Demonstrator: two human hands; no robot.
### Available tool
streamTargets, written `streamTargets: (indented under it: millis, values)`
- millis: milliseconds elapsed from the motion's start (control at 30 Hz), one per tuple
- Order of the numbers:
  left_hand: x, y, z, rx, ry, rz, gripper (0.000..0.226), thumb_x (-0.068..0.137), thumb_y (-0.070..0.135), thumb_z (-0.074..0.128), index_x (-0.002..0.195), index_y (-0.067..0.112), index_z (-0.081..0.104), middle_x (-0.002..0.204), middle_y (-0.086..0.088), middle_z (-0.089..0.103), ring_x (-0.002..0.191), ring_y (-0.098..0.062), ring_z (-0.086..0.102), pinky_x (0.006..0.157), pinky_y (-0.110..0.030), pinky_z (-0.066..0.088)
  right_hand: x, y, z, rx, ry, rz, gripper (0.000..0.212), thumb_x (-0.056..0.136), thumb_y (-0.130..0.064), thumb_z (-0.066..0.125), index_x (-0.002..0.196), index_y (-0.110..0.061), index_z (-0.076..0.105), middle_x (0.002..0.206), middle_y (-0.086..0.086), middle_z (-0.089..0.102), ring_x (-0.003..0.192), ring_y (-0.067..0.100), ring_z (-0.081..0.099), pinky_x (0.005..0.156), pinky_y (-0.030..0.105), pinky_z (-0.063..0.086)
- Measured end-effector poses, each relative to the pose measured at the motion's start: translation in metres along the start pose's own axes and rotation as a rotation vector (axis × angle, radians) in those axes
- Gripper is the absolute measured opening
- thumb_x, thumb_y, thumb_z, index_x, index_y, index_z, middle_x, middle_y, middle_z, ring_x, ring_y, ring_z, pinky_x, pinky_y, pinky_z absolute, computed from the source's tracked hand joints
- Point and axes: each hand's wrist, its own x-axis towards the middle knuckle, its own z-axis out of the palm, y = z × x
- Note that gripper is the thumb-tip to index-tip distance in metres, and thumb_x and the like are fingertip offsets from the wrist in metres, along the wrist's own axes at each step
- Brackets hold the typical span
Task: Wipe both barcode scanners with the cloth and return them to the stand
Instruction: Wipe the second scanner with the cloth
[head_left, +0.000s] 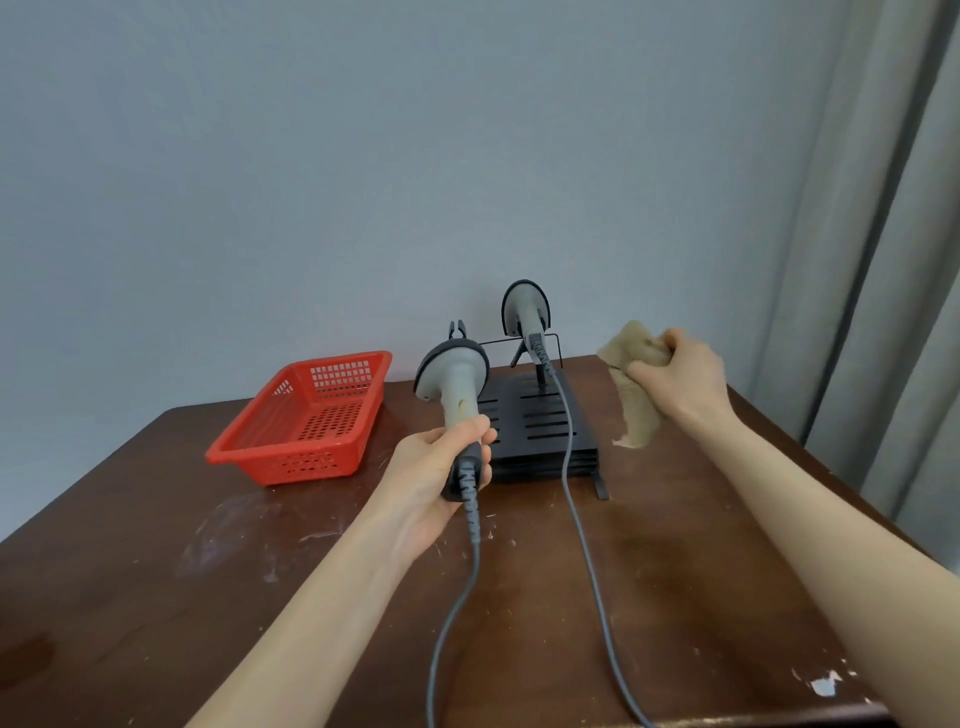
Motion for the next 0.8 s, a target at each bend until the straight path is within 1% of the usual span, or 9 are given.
streamTargets:
  millis: [100,233,333,433,567,633,700,767,800]
  values:
    - [0.0,0.004,-0.004,0.006,0.017,-0.012,0.02,0.084,0.011,0.067,0.096,-0.005,0.063,0.088,-0.012,0.071,0.064,-0.014,0.065,0.063,-0.028,0.057,-0.01,-0.032,0.007,-0.009,-0.01,-0.19,0.031,0.078,-0.018,0.061,0.108,-0.025,0.054,0.095,-0.006,0.058,0.087,0.021,0.055,0.073,0.031,0.041]
    - [0.001,0.006,-0.008,0.085,0.041,-0.014,0.024,0.087,0.017,0.064,0.104,0.0,0.059,0.096,-0.012,0.074,0.063,-0.016,0.065,0.065,-0.032,0.06,-0.035,-0.069,0.027,-0.096,-0.04,-0.428,0.027,0.078,-0.019,0.055,0.1,-0.031,0.063,0.093,-0.003,0.062,0.086,0.022,0.058,0.07,0.034,0.046]
    - [0.001,0.005,-0.008,0.095,0.033,-0.017,0.025,0.088,0.017,0.063,0.104,-0.001,0.058,0.098,-0.013,0.073,0.057,-0.012,0.057,0.061,-0.03,0.059,-0.051,-0.089,0.045,-0.147,-0.048,-0.529,0.03,0.079,-0.021,0.056,0.105,-0.03,0.066,0.096,-0.002,0.059,0.087,0.025,0.058,0.071,0.036,0.048]
    - [0.002,0.005,-0.009,0.157,0.033,0.015,0.015,0.087,0.011,0.063,0.096,-0.001,0.063,0.086,-0.01,0.069,0.059,-0.011,0.053,0.058,-0.024,0.052,-0.061,-0.099,0.062,-0.158,-0.197,-0.608,0.033,0.08,-0.02,0.054,0.109,-0.028,0.069,0.095,-0.007,0.052,0.09,0.025,0.058,0.072,0.034,0.046]
    - [0.003,0.006,-0.016,0.288,0.079,0.069,0.007,0.083,0.003,0.065,0.087,-0.001,0.064,0.063,-0.006,0.054,0.054,-0.011,0.051,0.054,-0.022,0.048,-0.065,-0.104,0.063,-0.027,-0.434,-0.604,0.031,0.084,-0.017,0.053,0.106,-0.027,0.072,0.096,-0.01,0.052,0.094,0.013,0.053,0.085,0.032,0.044]
    - [0.003,0.006,-0.019,0.344,0.076,0.089,0.003,0.082,0.001,0.065,0.081,-0.001,0.062,0.058,-0.004,0.052,0.051,-0.012,0.05,0.054,-0.024,0.046,-0.067,-0.107,0.058,0.029,-0.542,-0.652,0.03,0.082,-0.012,0.056,0.101,-0.025,0.075,0.091,-0.014,0.052,0.086,0.002,0.051,0.081,0.026,0.042]
    - [0.004,0.004,-0.02,0.355,0.06,0.108,0.007,0.079,-0.002,0.066,0.076,0.002,0.061,0.055,-0.003,0.05,0.051,-0.014,0.048,0.055,-0.027,0.044,-0.071,-0.111,0.056,0.016,-0.643,-0.714,0.028,0.079,-0.009,0.059,0.093,-0.025,0.077,0.086,-0.019,0.049,0.078,-0.004,0.049,0.072,0.017,0.035]
    - [0.006,0.001,-0.02,0.377,0.067,0.121,0.009,0.078,-0.002,0.065,0.073,0.004,0.061,0.055,-0.003,0.05,0.054,-0.015,0.047,0.057,-0.028,0.044,-0.072,-0.113,0.059,-0.029,-0.668,-0.738,0.029,0.078,-0.009,0.059,0.091,-0.026,0.077,0.084,-0.02,0.046,0.075,-0.003,0.047,0.068,0.017,0.032]
    - [0.007,0.0,-0.019,0.401,0.077,0.126,0.006,0.078,0.0,0.065,0.075,0.003,0.062,0.056,-0.003,0.05,0.054,-0.015,0.047,0.057,-0.027,0.044,-0.069,-0.113,0.062,-0.04,-0.651,-0.725,0.03,0.078,-0.009,0.057,0.092,-0.026,0.077,0.086,-0.02,0.046,0.077,-0.001,0.047,0.071,0.02,0.035]
